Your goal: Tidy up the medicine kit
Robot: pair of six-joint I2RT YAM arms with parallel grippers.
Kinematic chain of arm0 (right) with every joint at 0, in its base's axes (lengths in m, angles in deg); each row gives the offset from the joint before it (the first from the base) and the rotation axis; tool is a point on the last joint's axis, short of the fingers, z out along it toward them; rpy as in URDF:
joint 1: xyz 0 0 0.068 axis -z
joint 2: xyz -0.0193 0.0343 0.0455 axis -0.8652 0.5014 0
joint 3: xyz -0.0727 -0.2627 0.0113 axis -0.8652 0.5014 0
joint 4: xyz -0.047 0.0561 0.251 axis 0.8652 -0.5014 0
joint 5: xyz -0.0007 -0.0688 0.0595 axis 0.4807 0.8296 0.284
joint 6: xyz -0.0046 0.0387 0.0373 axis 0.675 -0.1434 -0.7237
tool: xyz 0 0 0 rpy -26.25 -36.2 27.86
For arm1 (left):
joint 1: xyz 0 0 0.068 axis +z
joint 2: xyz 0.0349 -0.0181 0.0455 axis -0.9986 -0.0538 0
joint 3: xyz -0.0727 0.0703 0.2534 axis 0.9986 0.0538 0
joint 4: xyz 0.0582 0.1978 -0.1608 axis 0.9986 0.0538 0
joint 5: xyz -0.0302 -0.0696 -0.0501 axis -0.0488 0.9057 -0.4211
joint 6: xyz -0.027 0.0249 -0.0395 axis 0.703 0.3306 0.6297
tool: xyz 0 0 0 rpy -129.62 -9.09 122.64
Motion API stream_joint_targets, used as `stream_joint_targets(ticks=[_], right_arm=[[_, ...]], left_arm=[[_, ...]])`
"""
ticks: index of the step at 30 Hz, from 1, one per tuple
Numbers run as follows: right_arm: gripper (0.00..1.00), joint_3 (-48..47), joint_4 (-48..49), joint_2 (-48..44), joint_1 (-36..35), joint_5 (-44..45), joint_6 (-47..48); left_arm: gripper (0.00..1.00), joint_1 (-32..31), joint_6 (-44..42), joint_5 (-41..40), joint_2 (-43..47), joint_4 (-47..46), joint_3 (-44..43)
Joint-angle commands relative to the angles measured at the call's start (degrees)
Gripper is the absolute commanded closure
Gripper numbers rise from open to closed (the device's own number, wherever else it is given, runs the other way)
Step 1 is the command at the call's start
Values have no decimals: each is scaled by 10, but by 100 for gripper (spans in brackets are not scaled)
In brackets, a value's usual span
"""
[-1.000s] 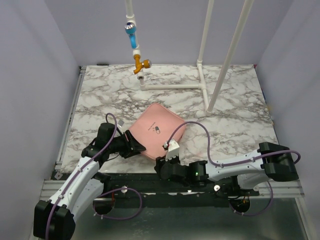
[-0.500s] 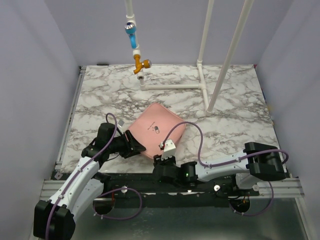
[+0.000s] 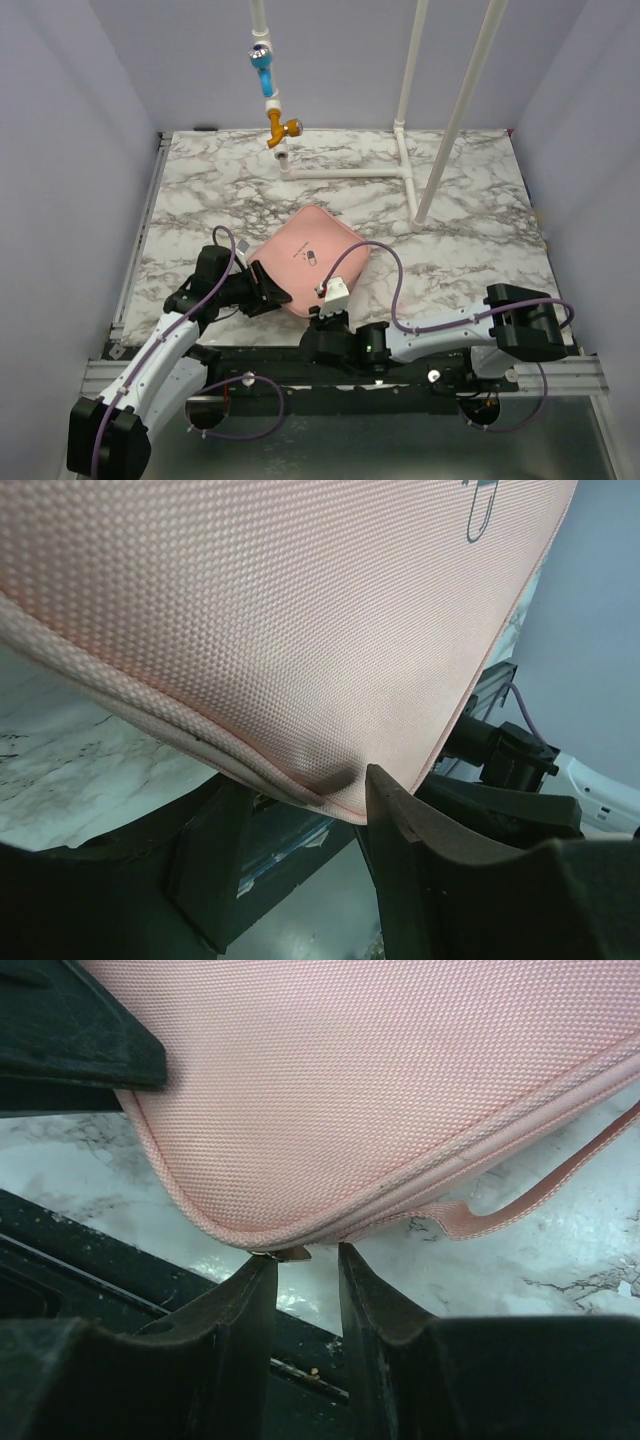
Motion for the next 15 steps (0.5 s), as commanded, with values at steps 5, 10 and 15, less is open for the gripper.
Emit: stream_joint_targets(ticks=[5, 10, 15], right_arm=[[64, -52, -34, 26, -7, 25, -32], [63, -69, -42, 48, -9, 30, -41], [63, -79, -54, 61, -9, 44, -60]], left_arm=[[50, -1, -10, 17, -4, -12, -16], [50, -1, -13, 17, -2, -12, -13], [50, -1, -15, 20, 1, -12, -10]])
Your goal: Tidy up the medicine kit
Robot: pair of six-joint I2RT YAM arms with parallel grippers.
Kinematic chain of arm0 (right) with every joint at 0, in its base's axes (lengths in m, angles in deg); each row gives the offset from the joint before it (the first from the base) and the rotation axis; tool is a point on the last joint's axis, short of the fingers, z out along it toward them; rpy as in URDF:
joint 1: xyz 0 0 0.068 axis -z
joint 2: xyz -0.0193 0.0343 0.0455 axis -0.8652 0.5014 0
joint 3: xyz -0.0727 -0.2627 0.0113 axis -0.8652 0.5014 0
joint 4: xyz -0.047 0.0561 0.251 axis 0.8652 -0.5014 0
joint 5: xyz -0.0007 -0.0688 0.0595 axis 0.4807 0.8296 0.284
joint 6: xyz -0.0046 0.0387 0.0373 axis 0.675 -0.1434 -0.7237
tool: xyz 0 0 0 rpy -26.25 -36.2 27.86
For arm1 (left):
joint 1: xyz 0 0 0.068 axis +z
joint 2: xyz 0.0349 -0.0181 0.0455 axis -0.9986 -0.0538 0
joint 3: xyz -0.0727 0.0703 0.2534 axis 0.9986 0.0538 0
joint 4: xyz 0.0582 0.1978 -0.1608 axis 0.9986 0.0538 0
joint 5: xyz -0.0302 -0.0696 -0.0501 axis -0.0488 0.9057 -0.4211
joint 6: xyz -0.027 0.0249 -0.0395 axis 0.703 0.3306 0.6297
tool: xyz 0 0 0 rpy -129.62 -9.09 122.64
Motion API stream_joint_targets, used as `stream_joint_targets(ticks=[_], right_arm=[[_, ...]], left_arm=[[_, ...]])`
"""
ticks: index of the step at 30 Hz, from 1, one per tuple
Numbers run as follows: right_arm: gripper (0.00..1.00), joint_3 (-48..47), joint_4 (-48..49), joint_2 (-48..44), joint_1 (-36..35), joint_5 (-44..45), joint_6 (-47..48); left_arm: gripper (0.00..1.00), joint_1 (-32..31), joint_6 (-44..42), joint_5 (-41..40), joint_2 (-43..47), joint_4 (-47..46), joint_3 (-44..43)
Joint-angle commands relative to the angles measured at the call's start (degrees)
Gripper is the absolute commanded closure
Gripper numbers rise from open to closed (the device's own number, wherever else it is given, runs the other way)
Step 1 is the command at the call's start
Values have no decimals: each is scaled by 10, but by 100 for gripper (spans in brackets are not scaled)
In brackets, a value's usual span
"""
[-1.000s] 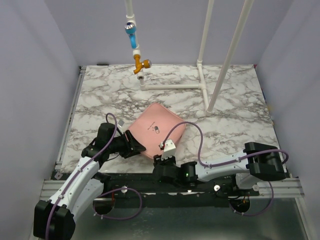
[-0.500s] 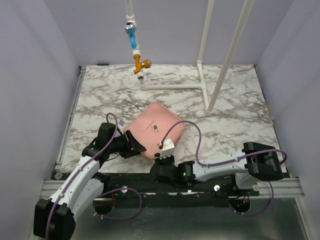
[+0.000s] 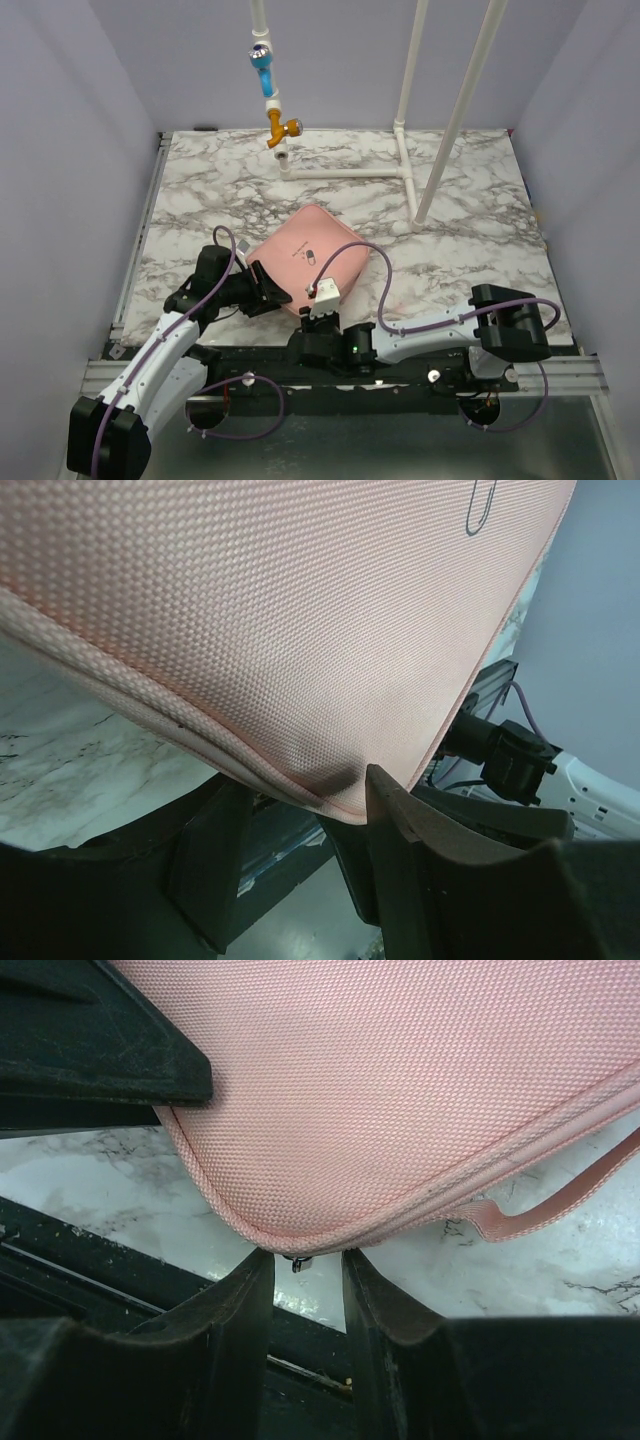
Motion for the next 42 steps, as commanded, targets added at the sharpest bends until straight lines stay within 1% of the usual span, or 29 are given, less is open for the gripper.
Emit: stream_joint_targets(ticks=[1, 8, 16, 22, 29, 34, 39, 40, 41, 42], right_arm=[[64, -17, -15, 18, -5, 39, -32], [69, -28, -25, 26, -4, 55, -55], [79, -55, -68, 47, -4, 79, -91], [99, -59, -98, 47, -4, 100, -116], [99, -45, -104, 26, -5, 105, -102], [99, -17, -41, 3, -6, 80, -37], [99, -23, -19, 11, -20, 75, -5], [99, -25, -17, 13, -23, 76, -3], [99, -26, -15, 16, -25, 76, -1], [99, -26, -12, 18, -26, 75, 1]], left_arm=[[50, -1, -13, 18, 2, -12, -10], [50, -1, -13, 24, 2, -16, -10], [50, -2, -13, 32, 5, -22, -5], [50, -1, -16, 32, 12, -16, -2], [50, -1, -16, 33, 14, -16, -2], [50, -1, -12, 25, 2, -25, -1], [50, -1, -8, 17, -14, -36, -2], [52, -1, -7, 17, -14, -39, -2], [56, -1, -6, 18, -16, -41, -1], [63, -1, -6, 18, -16, -41, -1]])
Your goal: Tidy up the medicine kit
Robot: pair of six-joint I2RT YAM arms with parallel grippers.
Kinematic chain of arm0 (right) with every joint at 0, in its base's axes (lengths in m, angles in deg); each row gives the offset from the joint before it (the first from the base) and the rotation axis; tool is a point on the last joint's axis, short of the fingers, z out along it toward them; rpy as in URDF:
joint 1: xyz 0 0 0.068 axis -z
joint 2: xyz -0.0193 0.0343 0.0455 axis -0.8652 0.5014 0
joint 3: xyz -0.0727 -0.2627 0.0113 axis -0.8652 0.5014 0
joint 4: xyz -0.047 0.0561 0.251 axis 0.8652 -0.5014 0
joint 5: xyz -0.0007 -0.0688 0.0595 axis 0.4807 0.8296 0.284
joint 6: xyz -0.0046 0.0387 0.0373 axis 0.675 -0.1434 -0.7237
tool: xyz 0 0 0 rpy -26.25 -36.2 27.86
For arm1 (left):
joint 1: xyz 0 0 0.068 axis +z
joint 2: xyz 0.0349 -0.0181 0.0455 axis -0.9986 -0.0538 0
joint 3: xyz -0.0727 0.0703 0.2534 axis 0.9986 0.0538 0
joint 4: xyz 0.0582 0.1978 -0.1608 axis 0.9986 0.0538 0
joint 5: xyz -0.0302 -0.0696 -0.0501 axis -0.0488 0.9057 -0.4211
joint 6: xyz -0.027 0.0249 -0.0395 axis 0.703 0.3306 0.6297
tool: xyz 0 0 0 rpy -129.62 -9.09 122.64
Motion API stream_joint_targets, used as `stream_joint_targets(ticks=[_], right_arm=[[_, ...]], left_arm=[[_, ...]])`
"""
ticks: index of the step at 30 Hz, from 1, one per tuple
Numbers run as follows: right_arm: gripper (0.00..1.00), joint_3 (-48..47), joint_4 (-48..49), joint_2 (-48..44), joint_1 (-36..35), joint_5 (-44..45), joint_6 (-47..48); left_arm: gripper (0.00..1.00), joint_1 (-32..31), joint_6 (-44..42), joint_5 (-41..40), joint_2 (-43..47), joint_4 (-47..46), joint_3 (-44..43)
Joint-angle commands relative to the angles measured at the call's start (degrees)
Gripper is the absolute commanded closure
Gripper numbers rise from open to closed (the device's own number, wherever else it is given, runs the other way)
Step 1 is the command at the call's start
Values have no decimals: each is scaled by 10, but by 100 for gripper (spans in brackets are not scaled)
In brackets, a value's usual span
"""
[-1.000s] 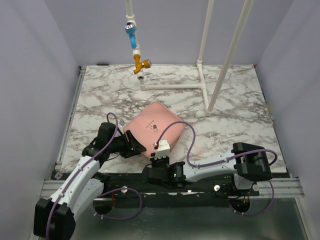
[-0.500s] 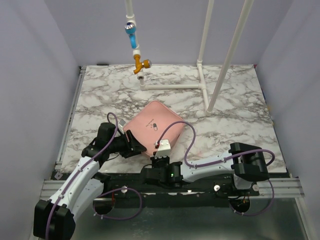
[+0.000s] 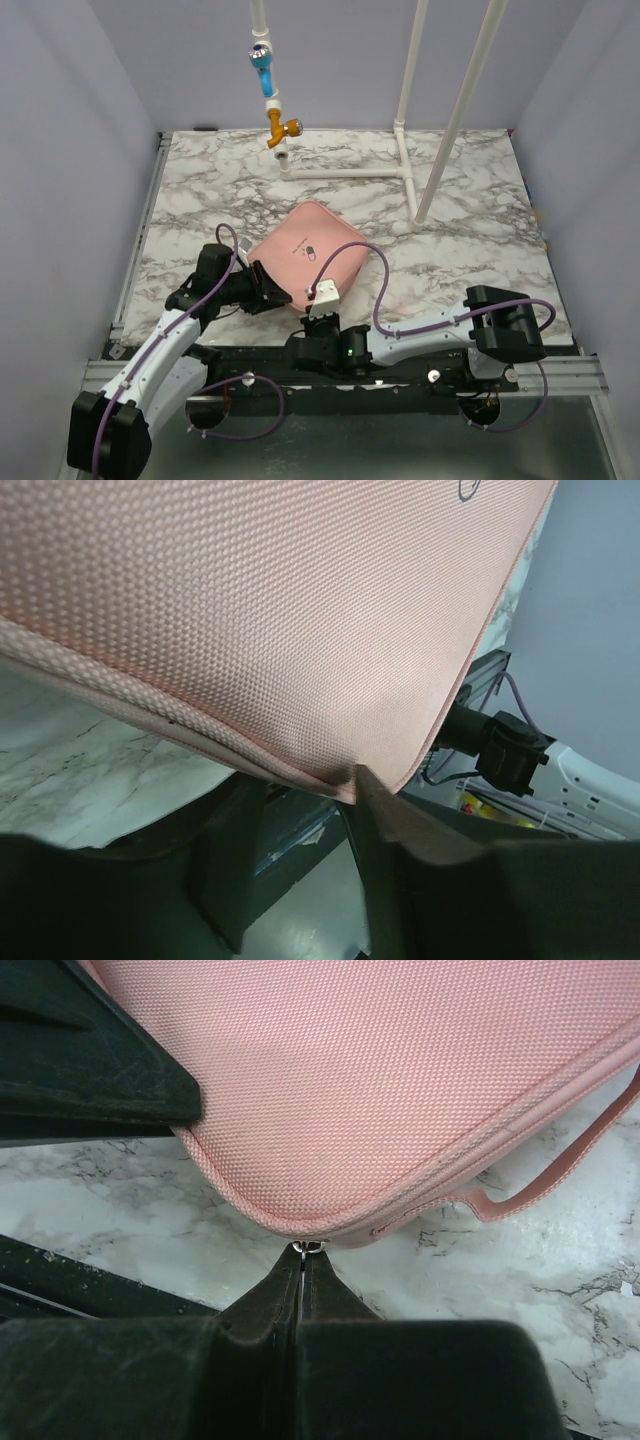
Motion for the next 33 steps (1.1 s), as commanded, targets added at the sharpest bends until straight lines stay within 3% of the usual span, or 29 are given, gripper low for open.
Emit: stream_joint_targets(ticks=[1, 5, 6, 24, 33], right_arm=[[99, -2, 34, -1, -13, 19, 23], [99, 2, 38, 1, -14, 20, 28], [99, 3, 35, 0, -14, 19, 27], [99, 95, -63, -107, -4, 80, -13], [99, 134, -36, -154, 35, 85, 39]], left_arm=[[72, -1, 0, -1, -2, -20, -2], [99, -1, 0, -1, 1, -19, -2], [100, -1, 0, -2, 3, -17, -2], [100, -1, -23, 0, 21, 13, -13], [100, -1, -36, 12, 46, 32, -5]])
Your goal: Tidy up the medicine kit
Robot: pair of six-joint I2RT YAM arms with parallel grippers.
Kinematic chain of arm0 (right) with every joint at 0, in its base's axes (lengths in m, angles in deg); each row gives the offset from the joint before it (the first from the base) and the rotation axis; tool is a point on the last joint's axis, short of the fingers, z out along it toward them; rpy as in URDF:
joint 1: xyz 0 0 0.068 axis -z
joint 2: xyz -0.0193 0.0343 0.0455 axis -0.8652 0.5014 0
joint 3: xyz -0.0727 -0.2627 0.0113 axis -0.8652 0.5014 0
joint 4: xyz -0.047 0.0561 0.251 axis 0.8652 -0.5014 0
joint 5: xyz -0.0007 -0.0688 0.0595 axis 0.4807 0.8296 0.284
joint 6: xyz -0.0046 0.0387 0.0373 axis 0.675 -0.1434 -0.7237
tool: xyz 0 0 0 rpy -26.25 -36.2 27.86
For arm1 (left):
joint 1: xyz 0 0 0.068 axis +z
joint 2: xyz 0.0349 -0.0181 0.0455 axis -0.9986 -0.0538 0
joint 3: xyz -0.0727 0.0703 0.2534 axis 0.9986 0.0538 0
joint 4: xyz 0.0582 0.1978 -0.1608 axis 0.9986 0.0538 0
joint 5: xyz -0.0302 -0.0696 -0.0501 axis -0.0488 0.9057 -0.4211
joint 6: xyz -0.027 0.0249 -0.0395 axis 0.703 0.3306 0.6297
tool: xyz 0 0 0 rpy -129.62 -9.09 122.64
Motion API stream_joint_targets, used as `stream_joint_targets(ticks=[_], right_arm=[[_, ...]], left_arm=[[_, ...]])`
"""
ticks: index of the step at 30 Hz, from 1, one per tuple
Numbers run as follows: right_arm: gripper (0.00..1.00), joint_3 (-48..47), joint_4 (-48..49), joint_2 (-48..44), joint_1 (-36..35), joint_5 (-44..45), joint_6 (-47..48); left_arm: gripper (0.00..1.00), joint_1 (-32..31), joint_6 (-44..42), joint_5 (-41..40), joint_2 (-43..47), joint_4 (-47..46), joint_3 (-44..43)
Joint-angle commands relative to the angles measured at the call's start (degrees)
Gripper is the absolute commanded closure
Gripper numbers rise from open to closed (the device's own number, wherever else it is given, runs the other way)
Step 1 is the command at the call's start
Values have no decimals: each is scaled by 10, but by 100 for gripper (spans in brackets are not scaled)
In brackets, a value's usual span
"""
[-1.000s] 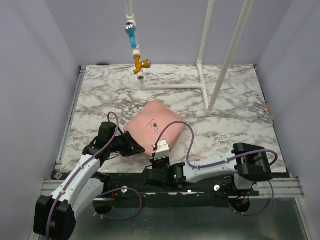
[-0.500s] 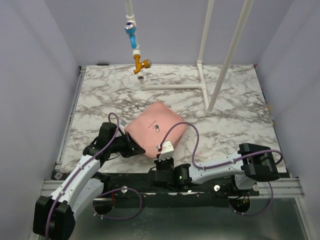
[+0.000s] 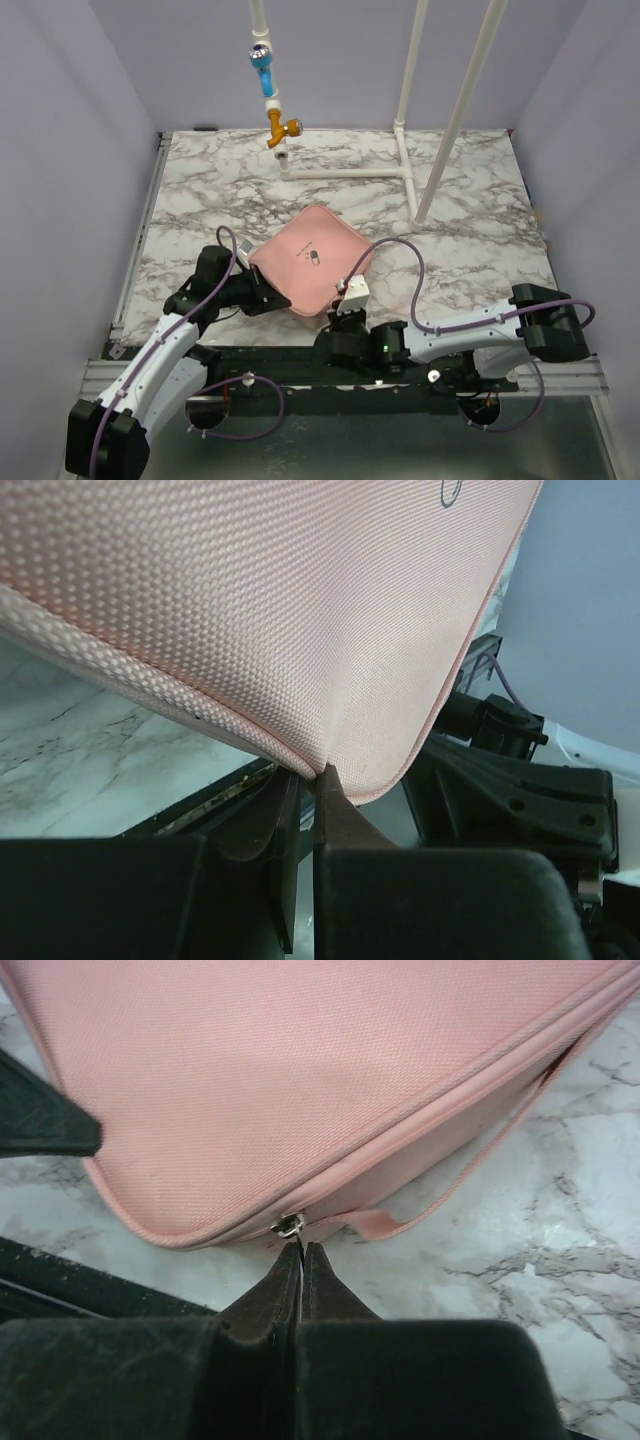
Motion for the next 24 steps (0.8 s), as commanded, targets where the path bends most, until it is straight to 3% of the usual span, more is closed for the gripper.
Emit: stream_joint_targets(ticks=[1, 14, 24], right_arm=[[99, 34, -34, -31, 37, 78, 49], [99, 96, 124, -91, 208, -22, 231], [99, 109, 215, -79, 351, -92, 323]], left_arm=[[100, 4, -44, 0, 29, 22, -4], [100, 4, -52, 26, 69, 46, 7], [100, 5, -58, 36, 102, 76, 5]])
